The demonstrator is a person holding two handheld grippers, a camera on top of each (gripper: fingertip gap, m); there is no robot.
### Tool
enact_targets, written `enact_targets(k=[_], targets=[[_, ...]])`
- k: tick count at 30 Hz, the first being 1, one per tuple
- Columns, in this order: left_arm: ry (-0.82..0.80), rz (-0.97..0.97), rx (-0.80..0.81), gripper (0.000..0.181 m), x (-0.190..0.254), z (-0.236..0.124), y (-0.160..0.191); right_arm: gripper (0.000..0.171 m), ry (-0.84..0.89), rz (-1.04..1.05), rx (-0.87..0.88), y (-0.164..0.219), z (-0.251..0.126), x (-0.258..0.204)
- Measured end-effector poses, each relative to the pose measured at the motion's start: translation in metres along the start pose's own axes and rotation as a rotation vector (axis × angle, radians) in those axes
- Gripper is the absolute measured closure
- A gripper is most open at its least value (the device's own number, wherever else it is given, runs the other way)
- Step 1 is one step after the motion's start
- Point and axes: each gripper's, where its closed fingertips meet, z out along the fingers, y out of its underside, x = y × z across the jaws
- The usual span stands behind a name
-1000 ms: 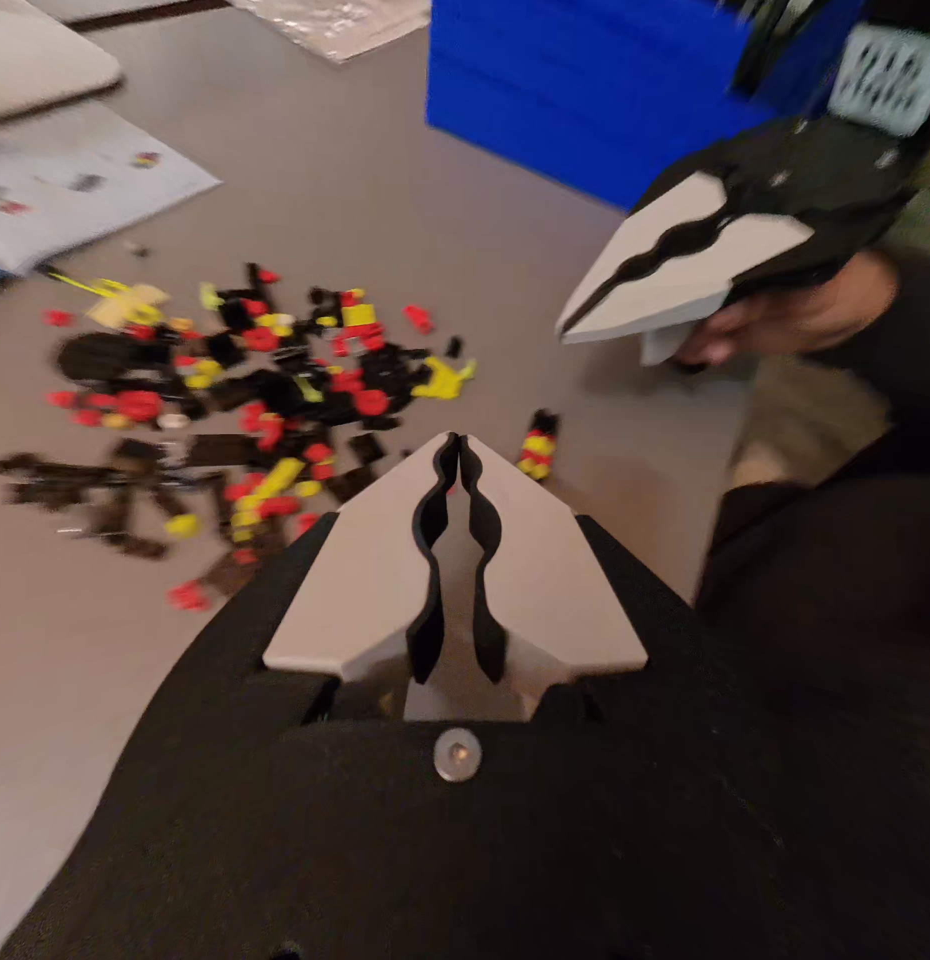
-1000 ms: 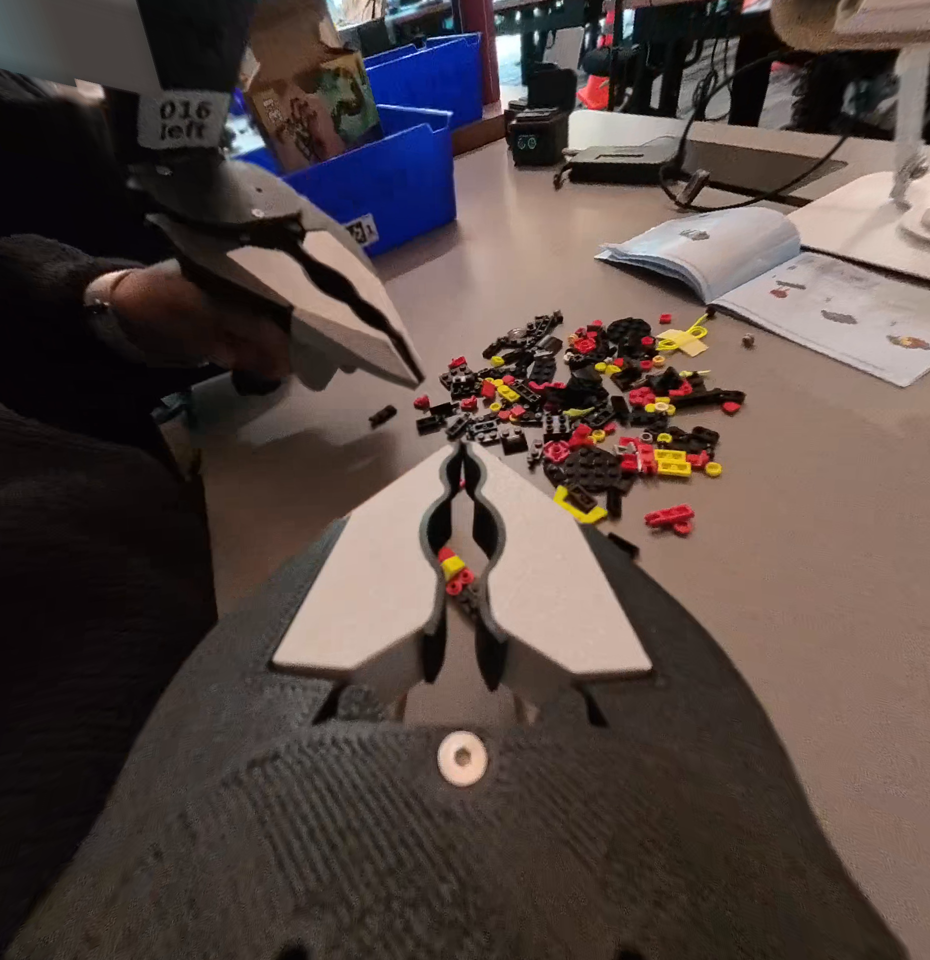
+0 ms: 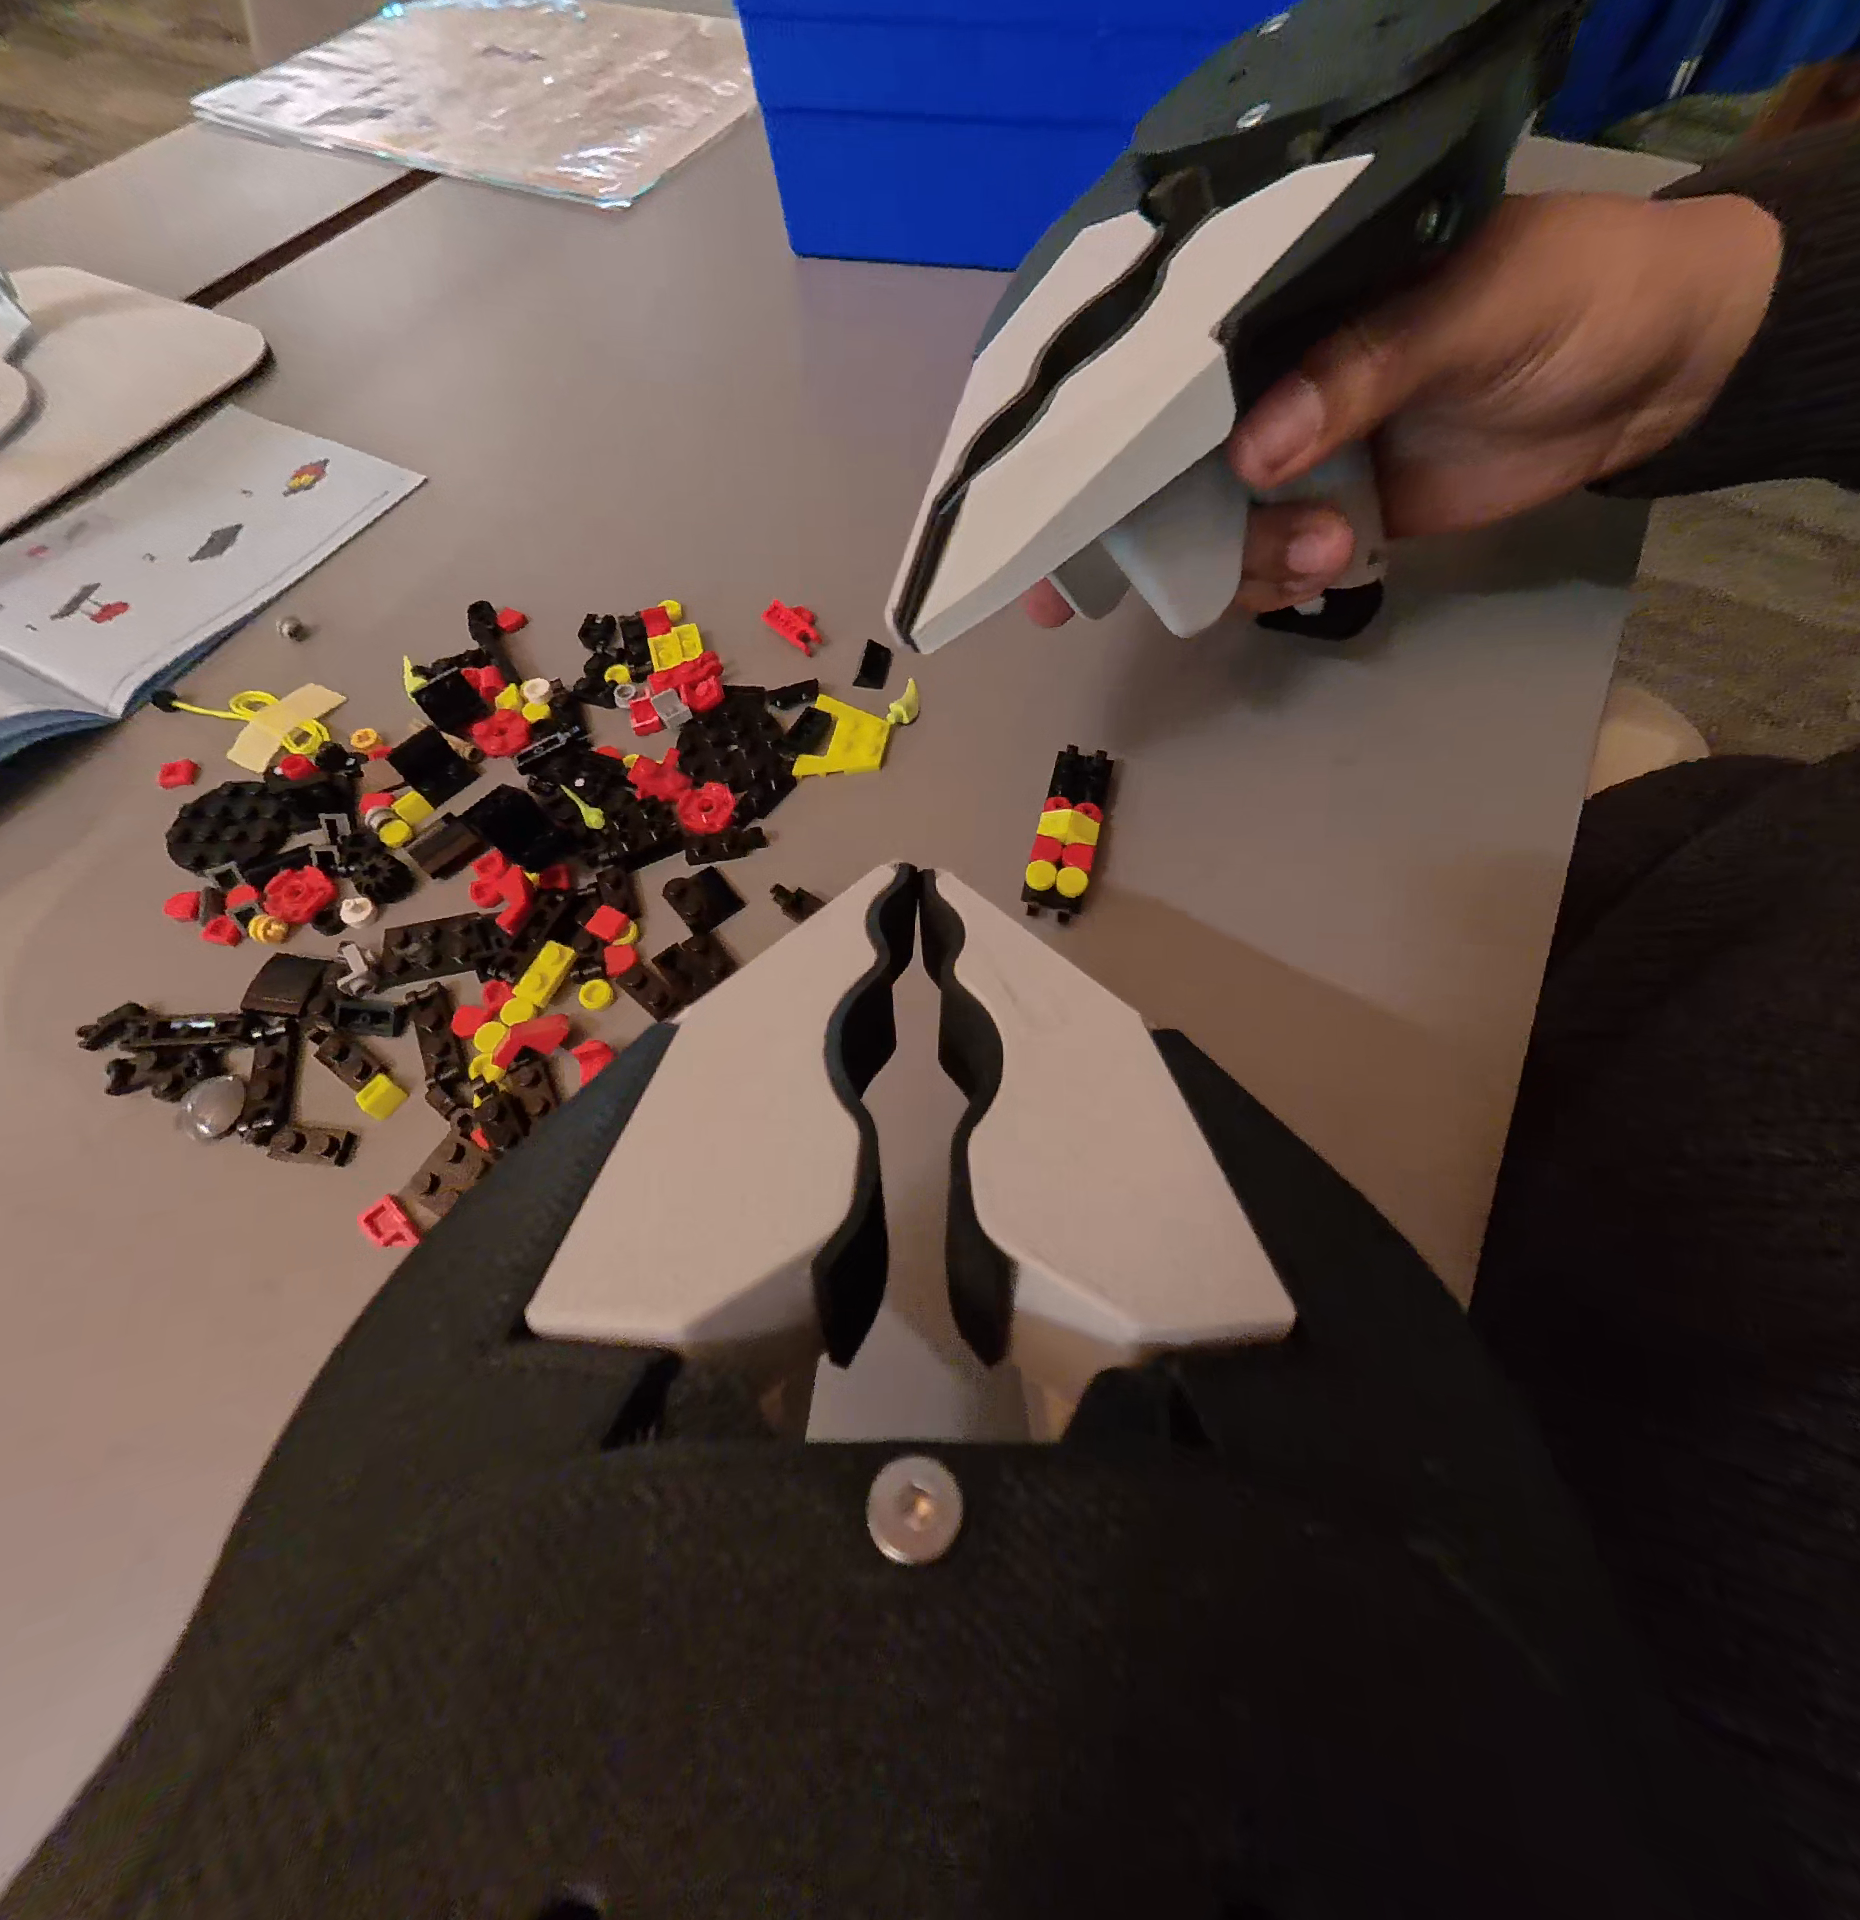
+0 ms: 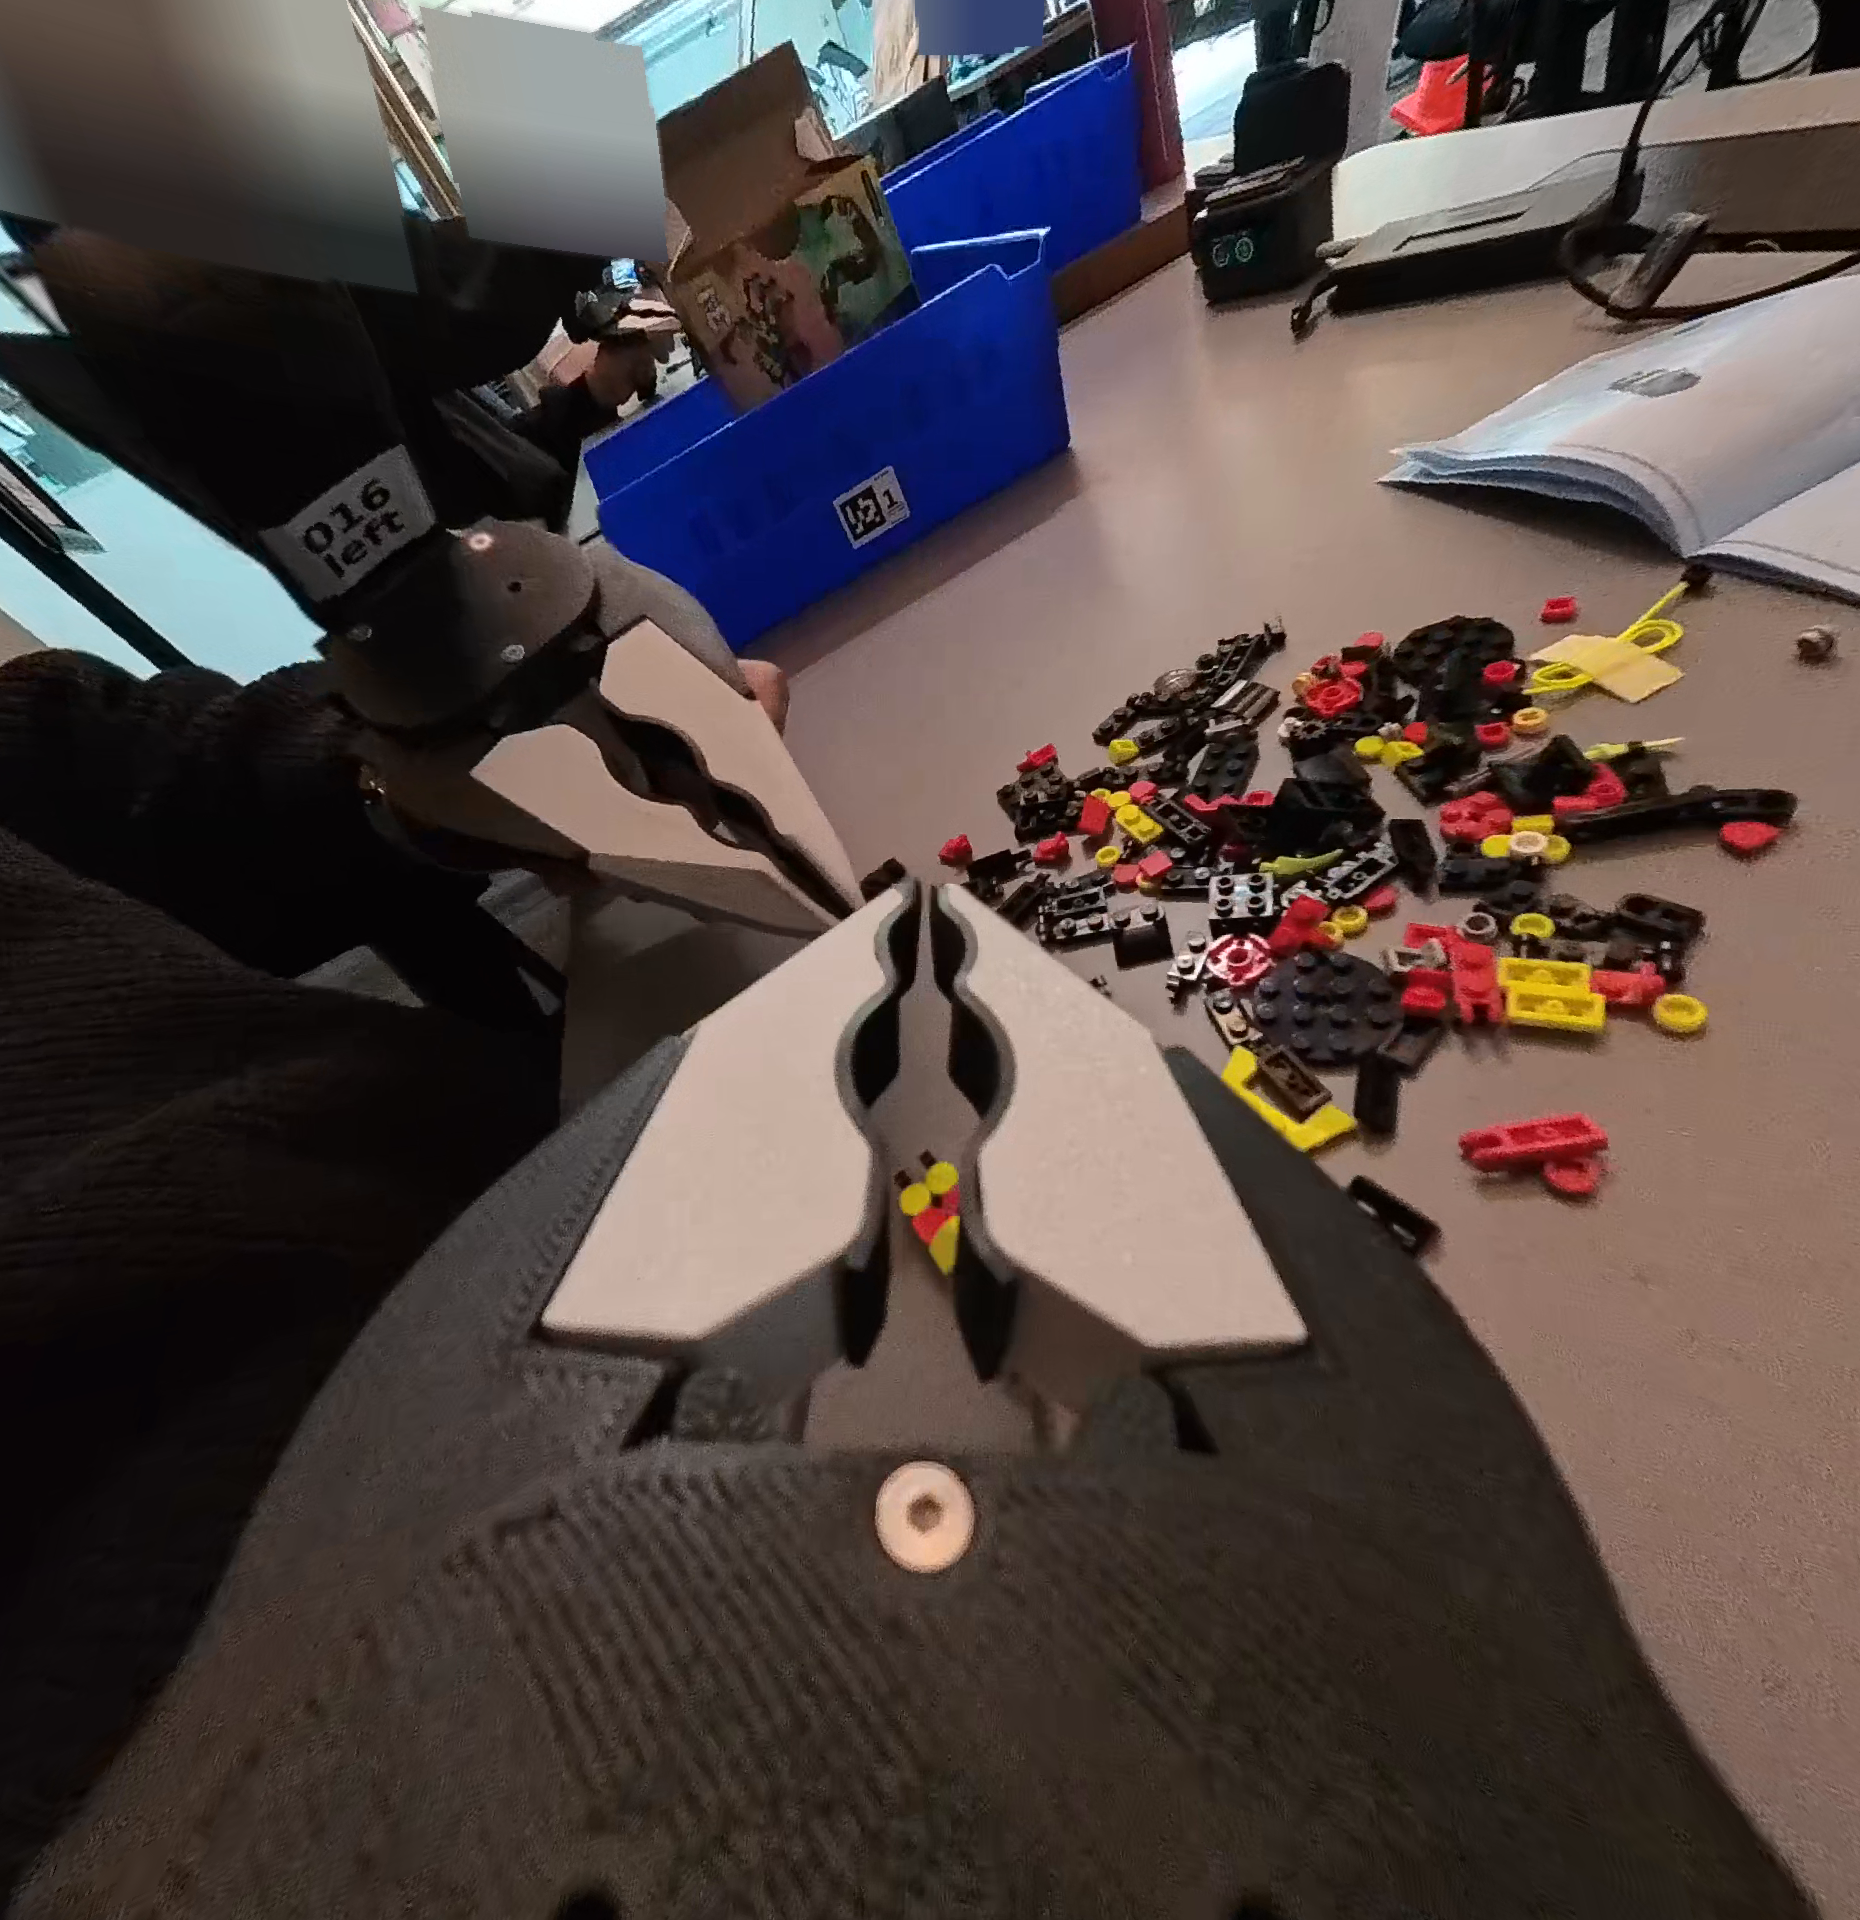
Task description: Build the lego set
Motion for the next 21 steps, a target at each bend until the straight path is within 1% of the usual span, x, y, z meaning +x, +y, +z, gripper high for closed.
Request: enact_targets(k=[3, 6, 9, 14, 16, 18, 21], targets=[[-0.023, -0.057, 0.009, 0.181, -0.011, 0.0, 0.0, 0.171, 0.018, 0.016, 0.005, 0.0, -0.001, 0.006], [-0.077, -0.118, 0.053, 0.181, -0.03, -0.004, -0.005, 0.171, 0.053, 0.014, 0.007, 0.0, -0.004, 0.013], [-0.15, -0.211, 0.065, 0.181, -0.058, -0.008, -0.005, 0.171, 0.112, -0.013, 0.01, -0.003, -0.01, 0.023], [-0.237, -0.366, 0.121, 0.181, -0.112, -0.016, 0.0, 0.161, 0.255, -0.072, -0.002, -0.006, -0.02, 0.056], [-0.249, -0.396, 0.155, 0.181, -0.129, -0.019, -0.004, 0.163, 0.257, -0.068, -0.021, -0.003, -0.02, 0.064], [-0.189, -0.403, 0.109, 0.181, -0.134, -0.009, -0.003, 0.165, 0.268, -0.05, -0.033, -0.001, -0.018, 0.076], [-0.197, -0.346, 0.128, 0.181, -0.145, 0.0, -0.018, 0.165, 0.251, -0.034, -0.022, -0.009, -0.013, 0.088]])
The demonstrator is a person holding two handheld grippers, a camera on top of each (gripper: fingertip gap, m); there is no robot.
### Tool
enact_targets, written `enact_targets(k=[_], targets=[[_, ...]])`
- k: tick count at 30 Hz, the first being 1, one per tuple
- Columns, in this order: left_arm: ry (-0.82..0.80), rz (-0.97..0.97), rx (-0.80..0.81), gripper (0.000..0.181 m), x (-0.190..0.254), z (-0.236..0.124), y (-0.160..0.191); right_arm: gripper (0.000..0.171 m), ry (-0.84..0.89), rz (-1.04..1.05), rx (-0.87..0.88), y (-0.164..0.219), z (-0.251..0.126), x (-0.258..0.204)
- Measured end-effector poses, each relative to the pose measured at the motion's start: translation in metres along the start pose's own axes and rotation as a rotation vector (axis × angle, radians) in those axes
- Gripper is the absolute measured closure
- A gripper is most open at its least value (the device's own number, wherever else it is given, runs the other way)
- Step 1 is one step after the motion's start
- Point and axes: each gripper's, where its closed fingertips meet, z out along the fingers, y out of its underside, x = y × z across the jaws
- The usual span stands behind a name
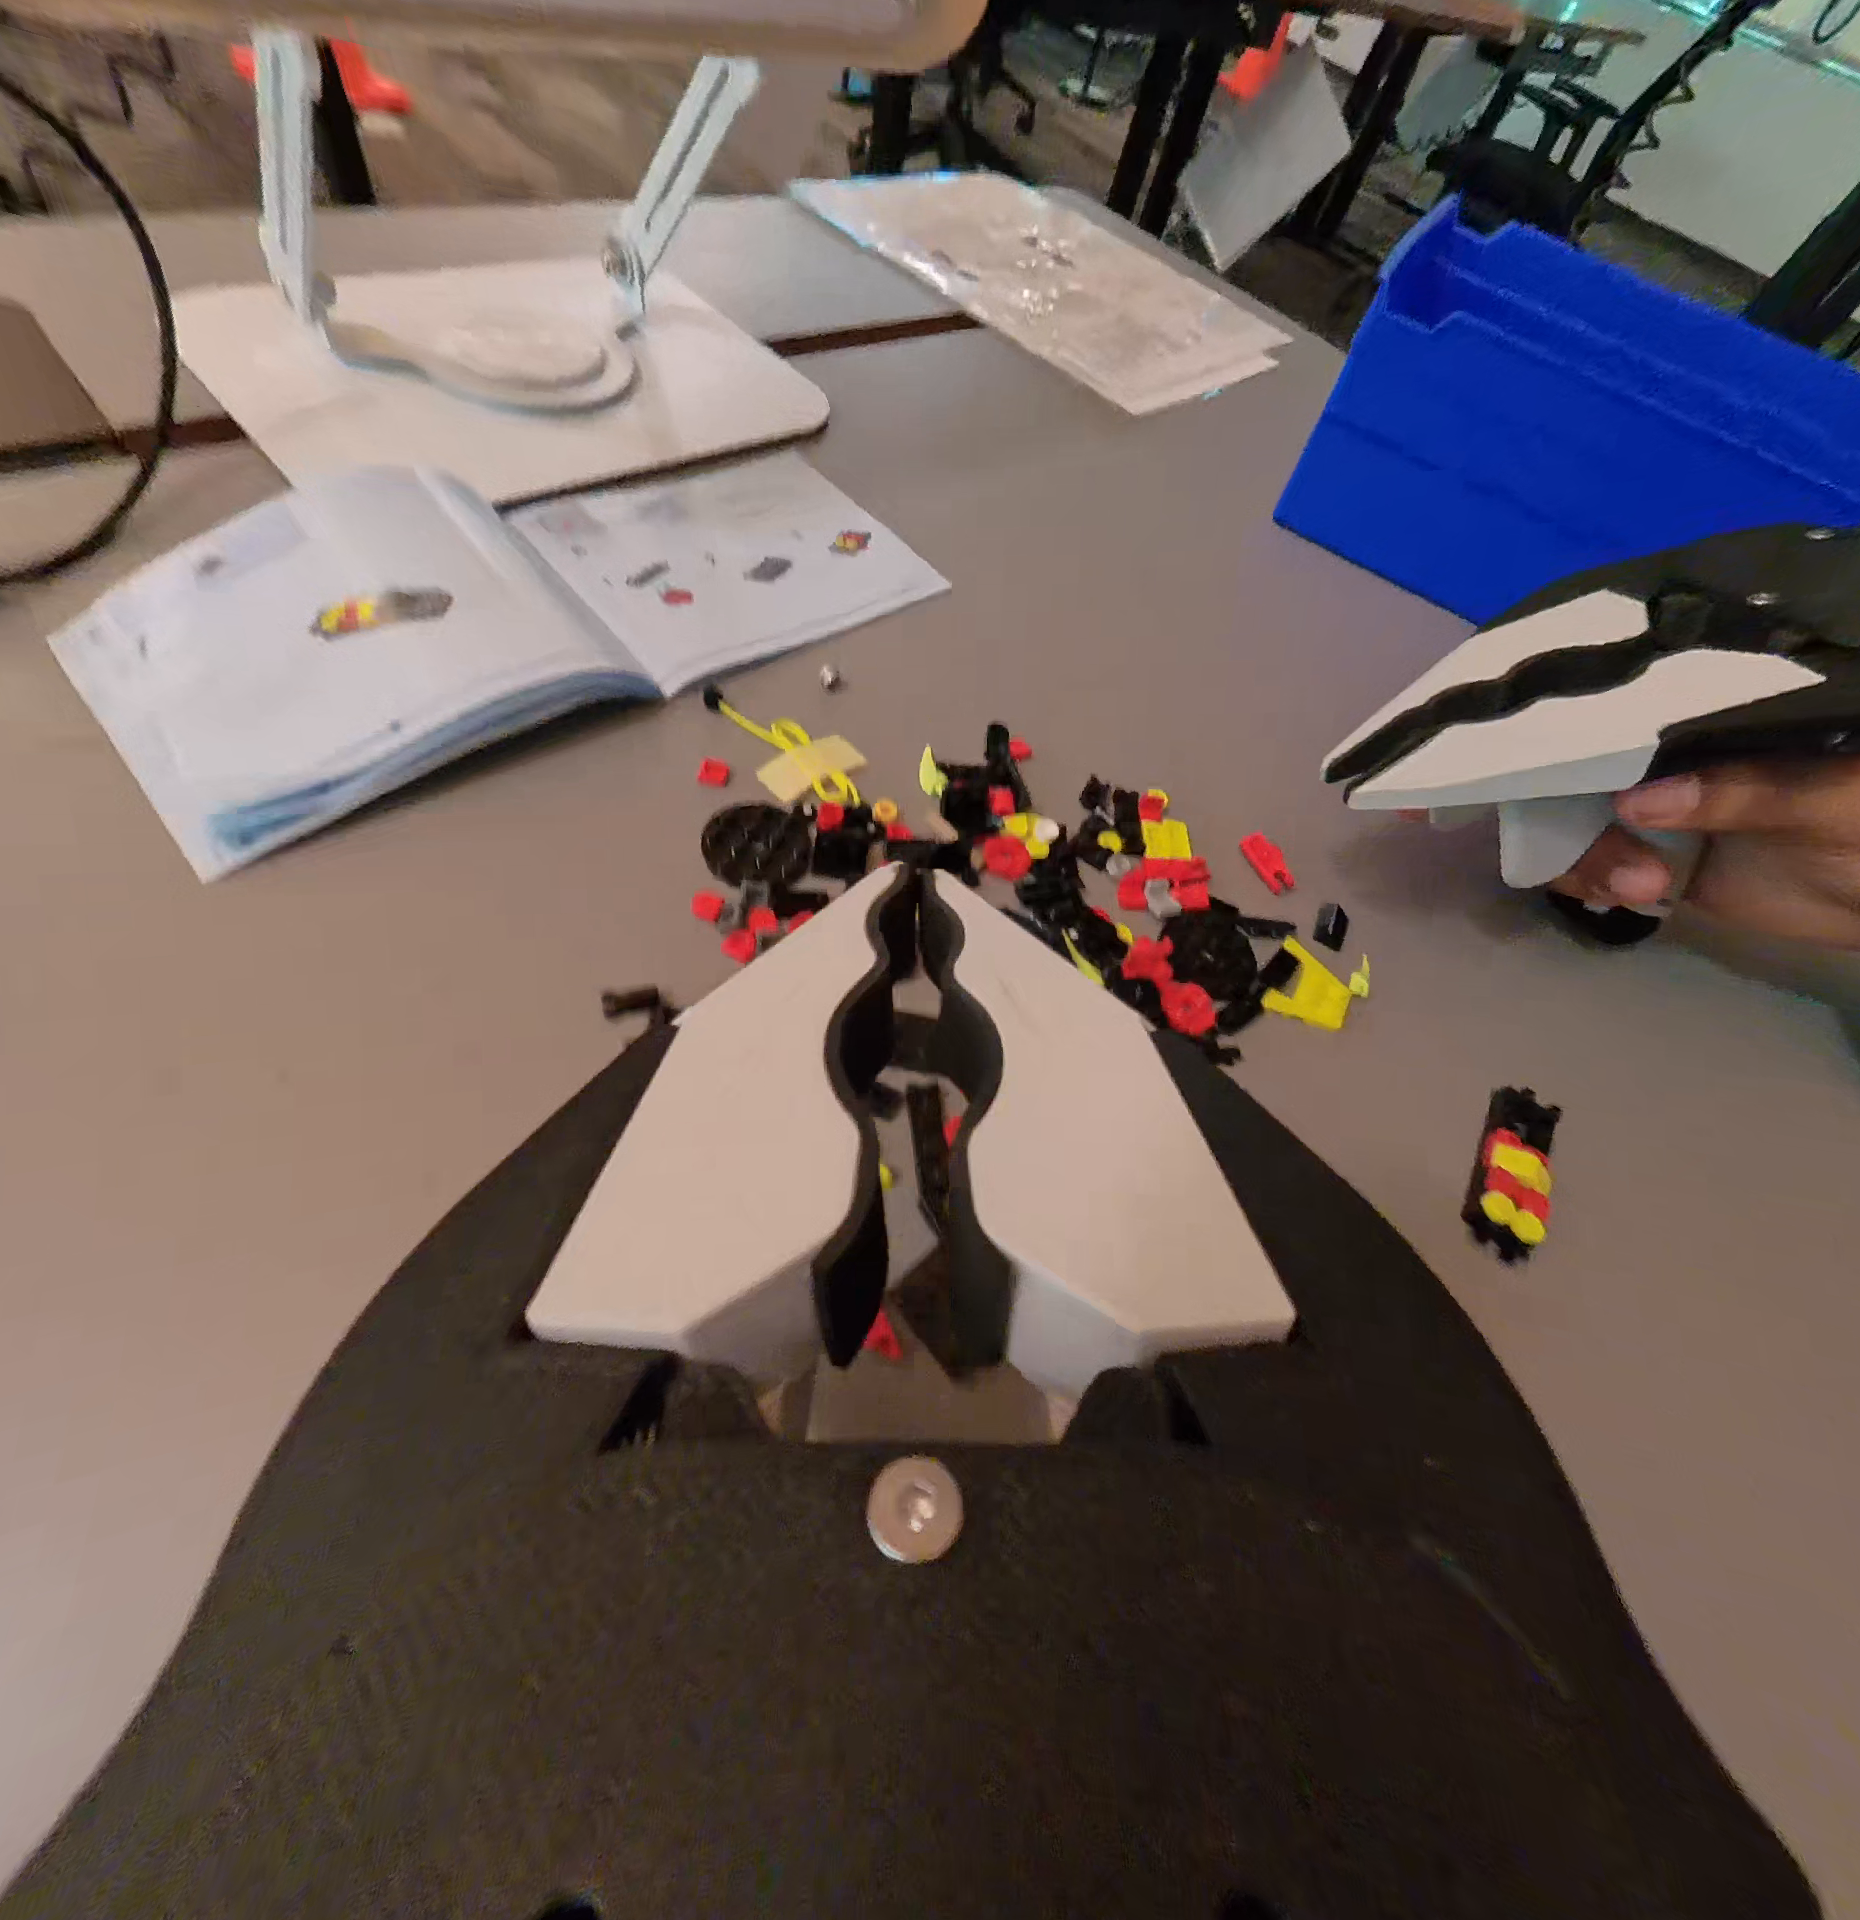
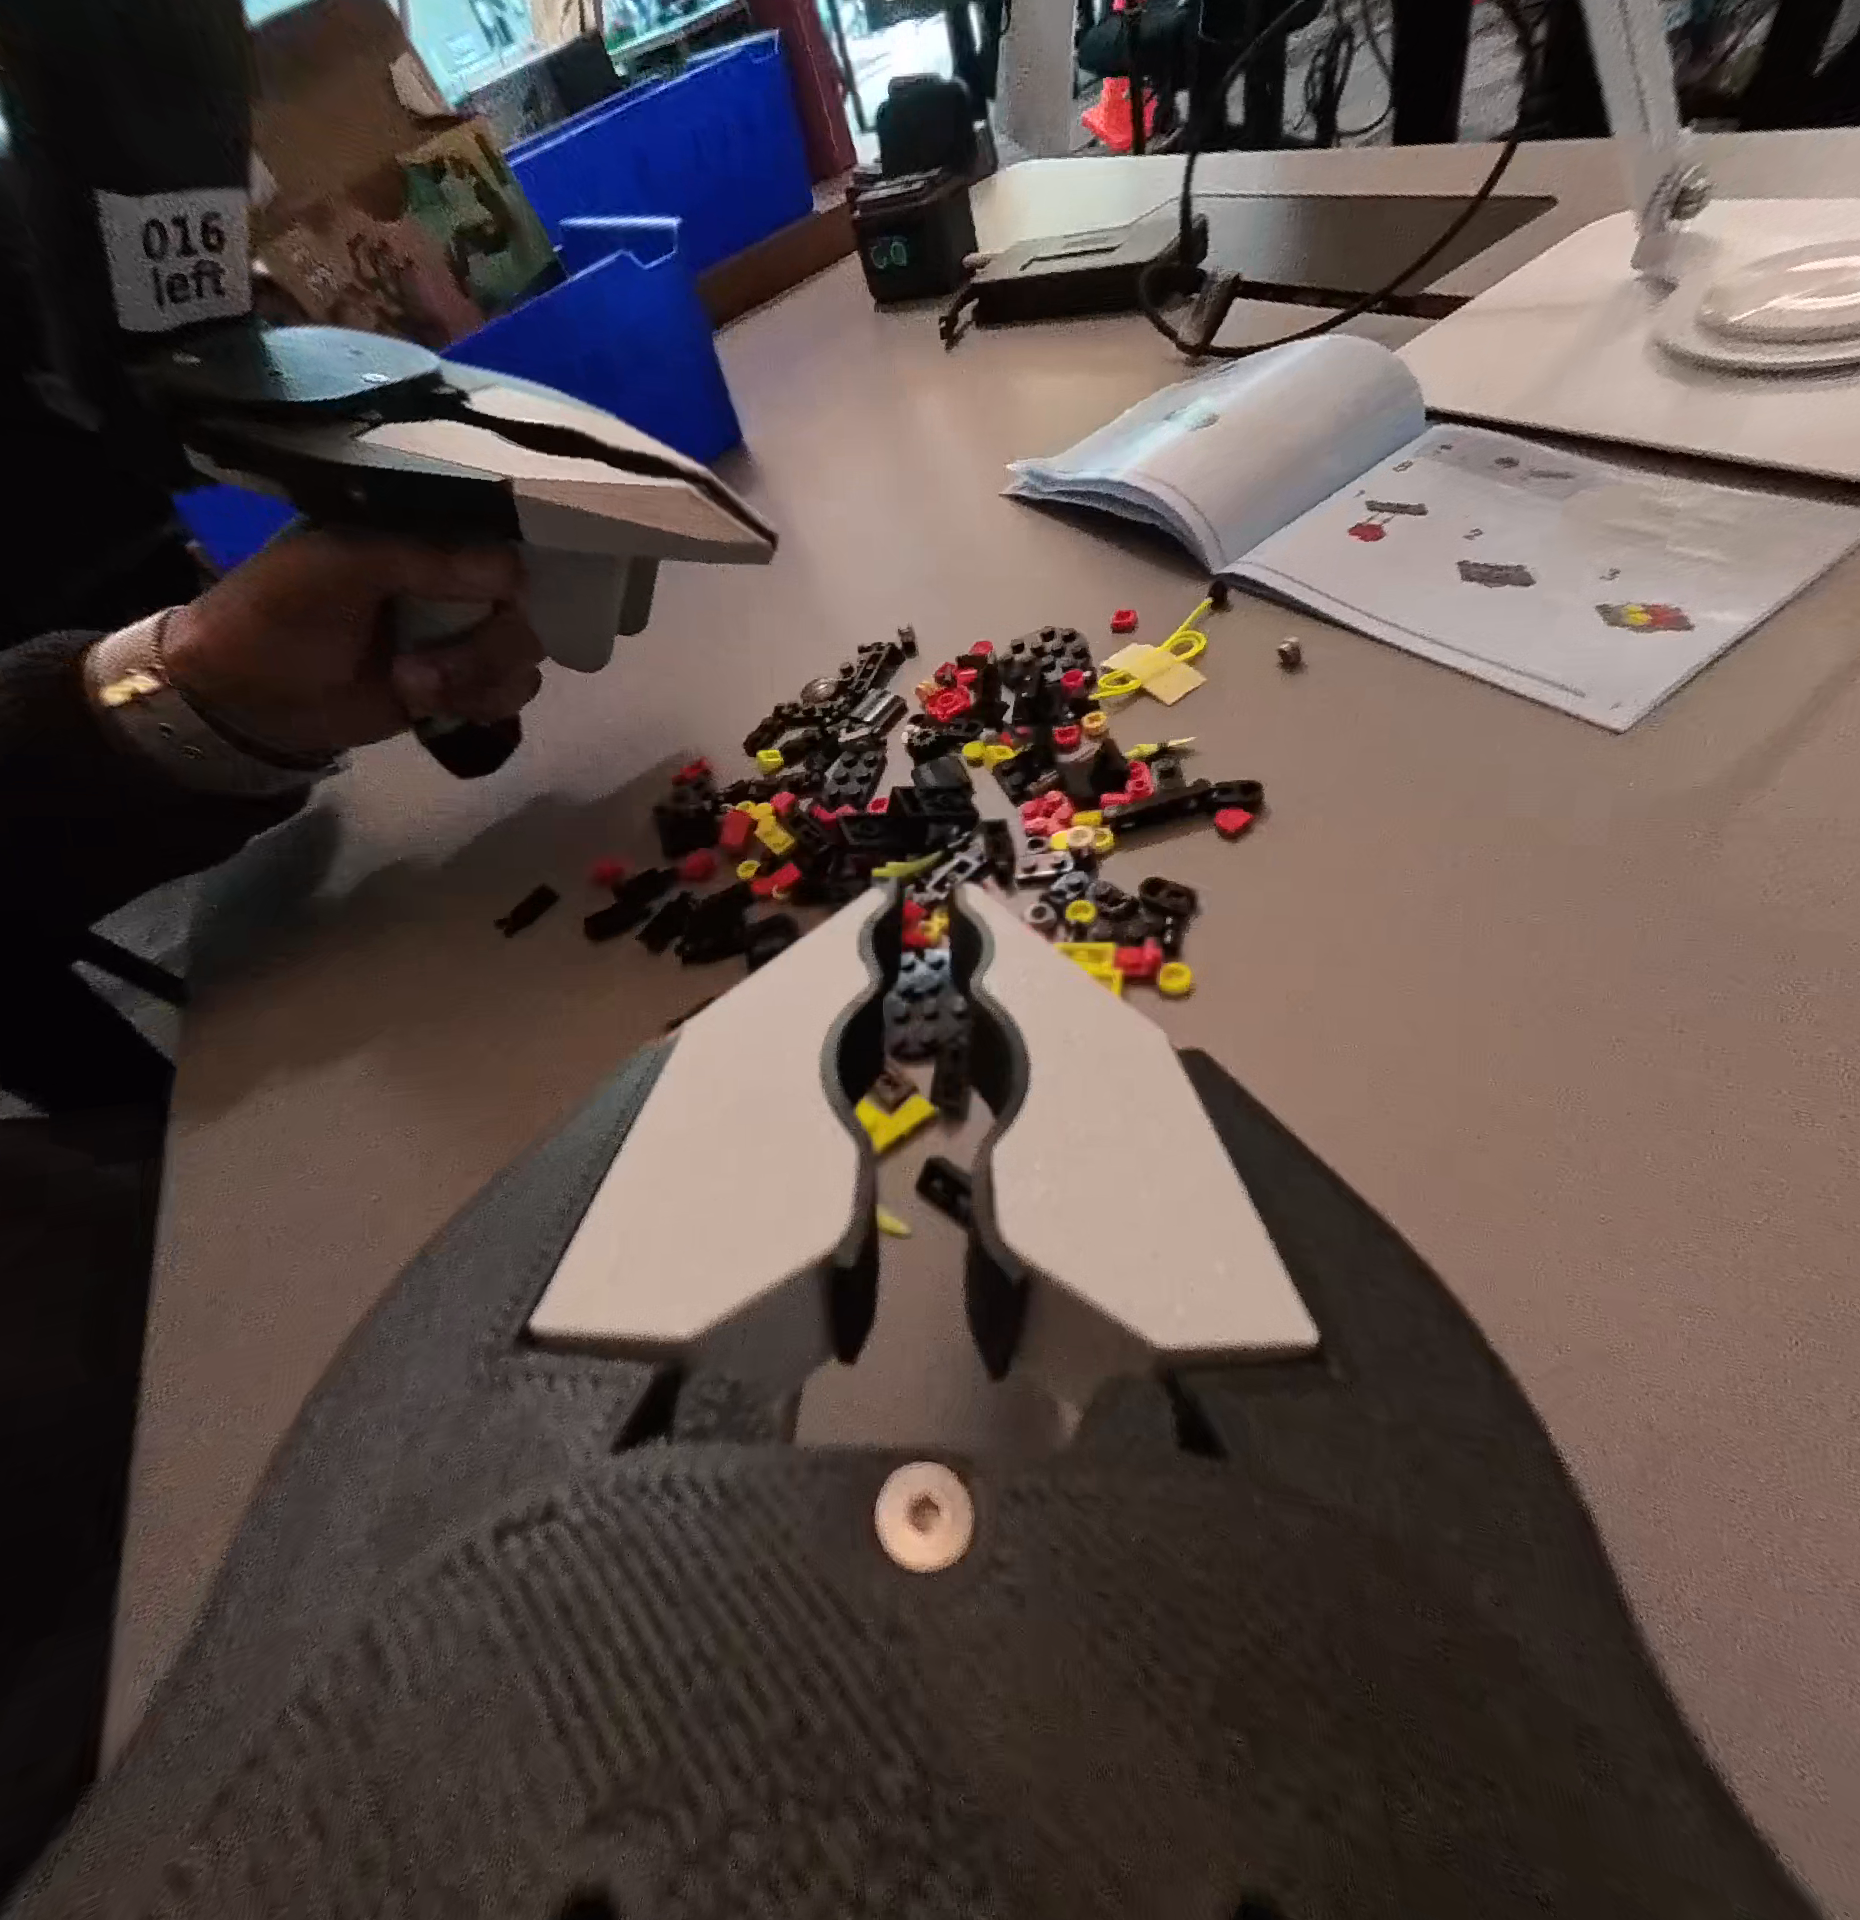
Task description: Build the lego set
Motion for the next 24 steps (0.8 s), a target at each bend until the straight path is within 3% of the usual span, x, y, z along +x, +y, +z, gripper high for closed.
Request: enact_targets(k=[3, 7, 9, 13, 19, 24], targets=[[0.002, 0.027, -0.005, 0.181, 0.0, 0.011, -0.006, 0.164, 0.05, -0.029, -0.004, -0.003, 0.0, 0.016], [0.089, 0.117, -0.088, 0.181, 0.018, 0.006, 0.016, 0.163, 0.025, 0.027, 0.027, -0.006, -0.006, 0.018], [0.045, 0.163, -0.11, 0.181, 0.008, 0.002, 0.028, 0.165, 0.024, 0.063, 0.025, -0.006, -0.006, 0.022], [0.024, 0.056, -0.077, 0.181, -0.007, 0.004, 0.018, 0.163, -0.037, 0.147, -0.029, -0.001, 0.003, 0.026], [0.133, -0.014, -0.096, 0.181, 0.011, 0.003, 0.023, 0.158, -0.121, 0.208, 0.0, -0.006, 0.002, 0.019], [0.048, -0.018, -0.07, 0.181, -0.005, 0.004, 0.02, 0.152, -0.181, 0.273, 0.025, -0.007, 0.004, 0.007]])
